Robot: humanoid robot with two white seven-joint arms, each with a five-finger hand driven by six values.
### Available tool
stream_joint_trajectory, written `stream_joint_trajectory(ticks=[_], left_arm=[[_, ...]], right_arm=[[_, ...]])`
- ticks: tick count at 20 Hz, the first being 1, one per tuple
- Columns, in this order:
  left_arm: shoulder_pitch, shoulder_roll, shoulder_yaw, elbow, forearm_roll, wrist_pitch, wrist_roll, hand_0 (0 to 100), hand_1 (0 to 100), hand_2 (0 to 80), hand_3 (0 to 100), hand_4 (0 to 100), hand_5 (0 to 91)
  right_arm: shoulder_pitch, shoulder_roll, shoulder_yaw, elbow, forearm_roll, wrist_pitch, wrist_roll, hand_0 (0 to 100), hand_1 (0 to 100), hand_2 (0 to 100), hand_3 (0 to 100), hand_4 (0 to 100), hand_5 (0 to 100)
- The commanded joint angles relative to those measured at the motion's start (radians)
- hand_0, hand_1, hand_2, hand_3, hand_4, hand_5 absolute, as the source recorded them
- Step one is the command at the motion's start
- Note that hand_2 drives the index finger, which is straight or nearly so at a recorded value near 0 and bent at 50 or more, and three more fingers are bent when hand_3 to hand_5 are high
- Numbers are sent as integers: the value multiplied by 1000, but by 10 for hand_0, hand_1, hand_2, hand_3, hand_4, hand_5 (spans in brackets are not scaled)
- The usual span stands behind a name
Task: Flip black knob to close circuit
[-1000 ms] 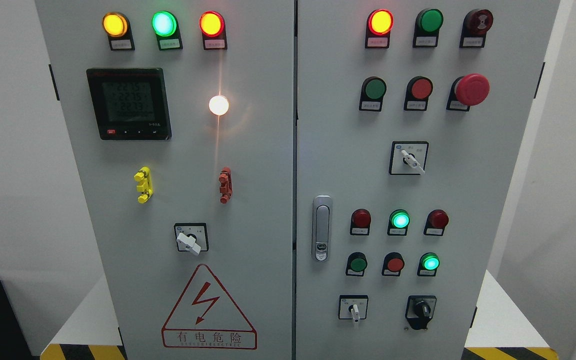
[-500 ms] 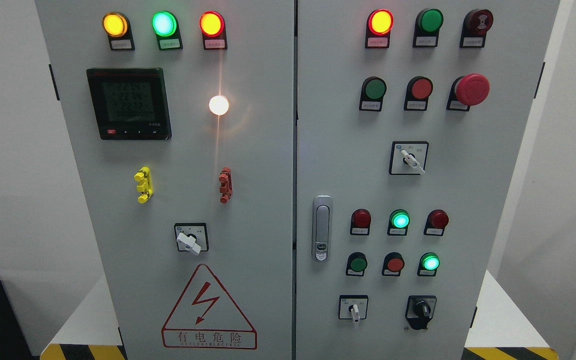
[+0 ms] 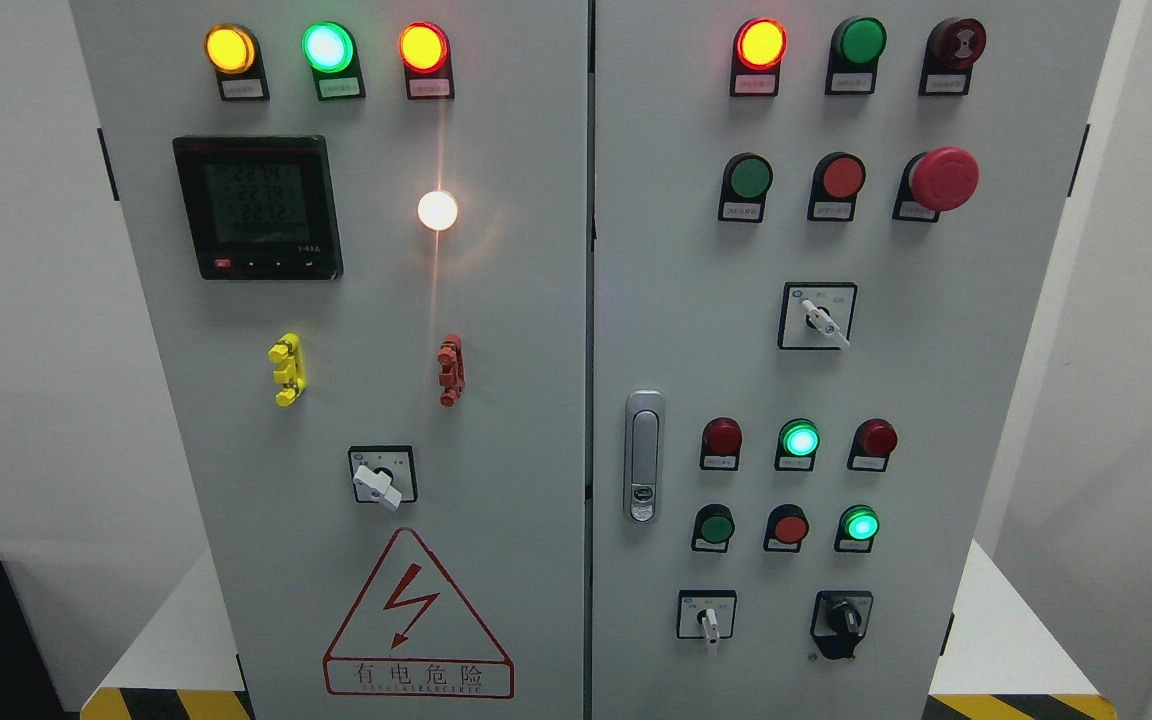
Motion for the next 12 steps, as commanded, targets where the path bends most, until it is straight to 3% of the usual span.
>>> stream_joint_trajectory(ticks=[1,3,5,12], left_arm=[[0,0,-1,1,0,-1,0,120,556,0,0,0,0],[0,0,0,1,0,-1,0,120,556,0,0,0,0],[0,0,0,1,0,-1,0,120,556,0,0,0,0],[0,0,0,1,0,-1,0,120,556,0,0,0,0]], right_arm=[[3,-12,13,-159,143,9,-9,0,11,0,0,0,0],[6,-12,13,-194,219,8,-20,0,16,57,92,50,0],[7,-12,13,-219,285,6,-43,0,36,168,232,200,62],[49,-10,7,-436,467,37,-54,0,43,265,395,353,249]])
